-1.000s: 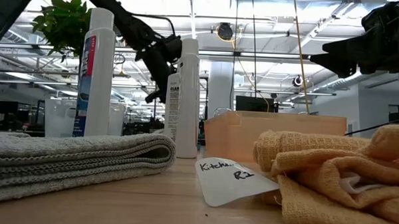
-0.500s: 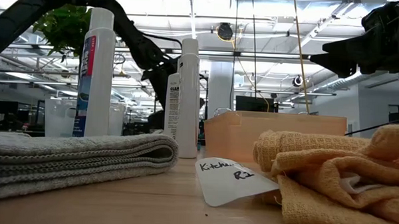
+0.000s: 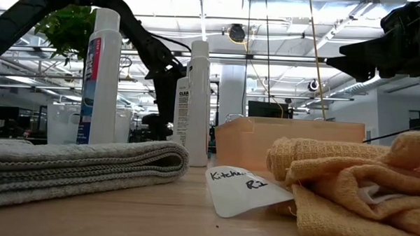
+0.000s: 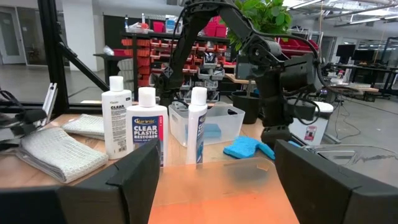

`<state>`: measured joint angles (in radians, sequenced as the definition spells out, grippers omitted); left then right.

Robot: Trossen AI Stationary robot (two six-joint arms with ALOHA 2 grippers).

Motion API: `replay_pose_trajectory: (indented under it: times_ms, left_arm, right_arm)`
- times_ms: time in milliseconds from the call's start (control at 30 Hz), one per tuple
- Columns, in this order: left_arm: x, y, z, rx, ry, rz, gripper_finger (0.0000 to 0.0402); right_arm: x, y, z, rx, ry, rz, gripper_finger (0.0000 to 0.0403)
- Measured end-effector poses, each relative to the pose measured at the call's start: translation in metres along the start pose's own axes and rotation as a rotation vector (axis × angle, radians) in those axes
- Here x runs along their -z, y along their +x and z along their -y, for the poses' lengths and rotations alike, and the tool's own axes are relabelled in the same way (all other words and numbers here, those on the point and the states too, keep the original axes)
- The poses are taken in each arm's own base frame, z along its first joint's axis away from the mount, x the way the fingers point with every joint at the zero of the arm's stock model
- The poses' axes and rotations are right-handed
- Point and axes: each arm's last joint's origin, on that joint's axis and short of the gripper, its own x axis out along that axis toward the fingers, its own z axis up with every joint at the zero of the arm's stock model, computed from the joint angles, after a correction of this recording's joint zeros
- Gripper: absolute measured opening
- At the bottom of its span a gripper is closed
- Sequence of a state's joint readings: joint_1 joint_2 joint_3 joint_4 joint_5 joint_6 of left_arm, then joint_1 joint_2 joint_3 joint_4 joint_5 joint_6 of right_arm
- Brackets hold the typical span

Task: Pick & Place Kitchen Items
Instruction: Put the blue sponge into the white bin

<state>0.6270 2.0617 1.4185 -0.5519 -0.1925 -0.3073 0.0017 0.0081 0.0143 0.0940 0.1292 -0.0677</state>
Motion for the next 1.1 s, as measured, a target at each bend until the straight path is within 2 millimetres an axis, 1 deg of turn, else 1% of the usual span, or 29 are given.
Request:
replay_pose_trajectory:
  times_ms: [67,167,267,367,467,567,700,867,1100]
  left_arm:
    - [-0.001,-0.003,-0.002,-0.04,-0.003,-0.019,0.0351]
    - [-0.006,-0.008,-0.002,-0.051,-0.008,-0.016,0.0349]
    - [-0.012,-0.015,0.0,-0.016,-0.022,-0.029,0.0349]
    - [-0.014,-0.02,0.0,0.02,-0.078,-0.064,0.0349]
    - [-0.014,-0.018,-0.007,0.055,-0.118,-0.098,0.0349]
    - [-0.015,-0.016,-0.016,0.044,-0.156,-0.097,0.0349]
    - [-0.013,-0.014,-0.024,0.027,-0.187,-0.144,0.0349]
    - [-0.006,-0.009,-0.029,0.02,-0.222,-0.181,0.0349]
    - [0.0,0.0,-0.03,0.051,-0.25,-0.166,0.0349]
  right_arm:
    - [0.0,0.0,0.0,0.0,0.0,0.0,0.0279]
    - [0.0,0.0,0.0,0.0,0.0,0.0,0.0279]
    - [0.0,0.0,0.0,0.0,0.0,0.0,0.0279]
    - [0.0,0.0,0.0,0.0,0.0,0.001,0.0279]
    - [0.0,0.0,0.0,0.0,0.0,0.0,0.0279]
    - [0.0,0.0,0.0,0.0,0.0,0.0,0.0279]
    - [0.0,0.0,0.0,0.0,0.0,0.0,0.0279]
    - [0.0,0.0,0.0,0.0,0.0,0.001,0.0279]
    - [0.0,0.0,0.0,0.0,0.0,0.0,0.0279]
